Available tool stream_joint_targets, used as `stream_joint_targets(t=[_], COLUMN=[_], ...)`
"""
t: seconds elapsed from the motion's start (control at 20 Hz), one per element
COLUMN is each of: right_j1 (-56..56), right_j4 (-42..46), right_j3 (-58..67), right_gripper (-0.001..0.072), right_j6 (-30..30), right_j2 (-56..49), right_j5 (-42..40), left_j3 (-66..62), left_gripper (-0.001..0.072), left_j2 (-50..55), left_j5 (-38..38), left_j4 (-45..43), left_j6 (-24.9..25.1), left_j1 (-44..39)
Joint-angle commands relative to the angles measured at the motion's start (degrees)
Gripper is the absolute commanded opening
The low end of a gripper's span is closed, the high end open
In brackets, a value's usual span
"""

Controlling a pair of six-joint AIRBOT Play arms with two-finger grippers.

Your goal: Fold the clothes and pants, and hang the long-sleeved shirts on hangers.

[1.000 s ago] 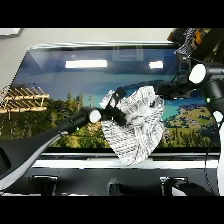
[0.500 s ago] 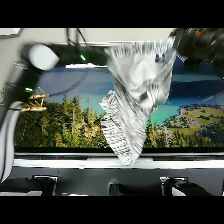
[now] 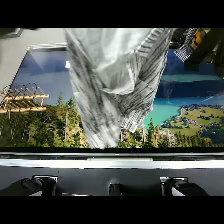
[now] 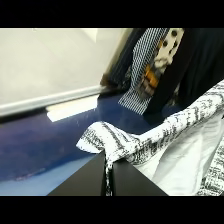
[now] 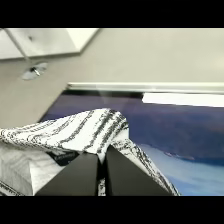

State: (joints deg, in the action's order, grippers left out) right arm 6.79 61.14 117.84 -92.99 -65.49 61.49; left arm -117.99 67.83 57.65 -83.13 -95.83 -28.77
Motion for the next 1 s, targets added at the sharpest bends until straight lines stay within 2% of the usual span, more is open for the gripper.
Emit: stream_joint_targets(t=[0.0,0.2,0.35,0.4,0.5,0.6,0.7,0.95], right_j1=[0.0,0.0,0.5,2.4,11.2,20.5,26.6,33.5], right_j4=[-3.3,-3.5,-3.1,-0.5,11.0,26.0,35.6,38.5], right_j3=[0.3,-0.2,-1.1,-2.7,-8.6,-15.5,-22.6,-38.0], right_gripper=[0.003,0.003,0.003,0.003,0.003,0.003,0.003,0.003], right_j6=[2.4,-1.2,-3.5,-3.5,-5.1,-10.1,-16.7,-28.8], right_j2=[3.0,2.2,-1.0,-1.5,-1.5,-1.5,-1.5,-1.4], right_j5=[-0.5,8.6,20.1,23.1,25.9,27.7,26.7,17.2], left_j3=[0.2,1.0,7.0,9.5,15.8,22.7,29.5,43.5], left_gripper=[0.0018,0.0019,0.0019,0.0018,0.0018,0.0018,0.0019,0.0018], left_j2=[-5.7,-6.1,-6.0,-6.0,-6.0,-5.9,-5.8,-5.8], left_j5=[2.5,14.5,19.9,20.9,20.9,20.8,20.8,16.8], left_j4=[-1.4,-1.4,-1.4,-1.4,-1.4,-1.4,-1.4,-1.4], left_j6=[-1.0,-6.8,-14.5,-16.4,-20.5,-21.9,-22.5,-24.2], left_j1=[0.1,0.1,0.1,0.1,0.1,0.1,-0.2,-0.4])
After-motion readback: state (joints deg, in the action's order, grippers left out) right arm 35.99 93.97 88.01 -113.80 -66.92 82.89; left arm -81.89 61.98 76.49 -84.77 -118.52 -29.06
